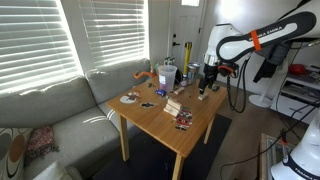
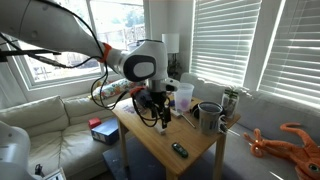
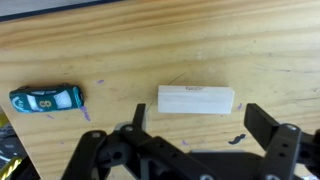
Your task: Slide the far right wooden block and move it to the middle of the table, slide the most forward wooden block and put it next to the other wooden block, put the toy car on top of both wooden blocks
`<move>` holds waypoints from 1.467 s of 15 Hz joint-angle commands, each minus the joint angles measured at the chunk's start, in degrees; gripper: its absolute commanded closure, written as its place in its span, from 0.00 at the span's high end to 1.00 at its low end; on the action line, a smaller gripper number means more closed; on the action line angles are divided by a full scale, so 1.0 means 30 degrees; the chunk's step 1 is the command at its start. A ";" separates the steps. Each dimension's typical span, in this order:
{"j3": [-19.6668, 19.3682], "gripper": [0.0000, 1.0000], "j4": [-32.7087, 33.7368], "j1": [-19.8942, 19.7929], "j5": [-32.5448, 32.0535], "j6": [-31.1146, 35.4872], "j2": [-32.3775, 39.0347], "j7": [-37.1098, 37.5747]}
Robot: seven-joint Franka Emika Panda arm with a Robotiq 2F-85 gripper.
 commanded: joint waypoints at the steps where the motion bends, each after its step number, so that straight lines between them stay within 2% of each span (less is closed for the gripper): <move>1: -0.0040 1.00 0.0031 0.0036 -0.0007 -0.0041 0.0003 -0.0001; 2: -0.0125 1.00 0.0147 0.0157 0.0274 0.0069 0.0120 -0.0700; 9: 0.0170 1.00 0.1099 0.0414 -0.0098 0.2129 0.0424 -0.1520; 22: 0.0326 1.00 0.5337 0.0906 0.1060 0.1563 0.4842 -0.2528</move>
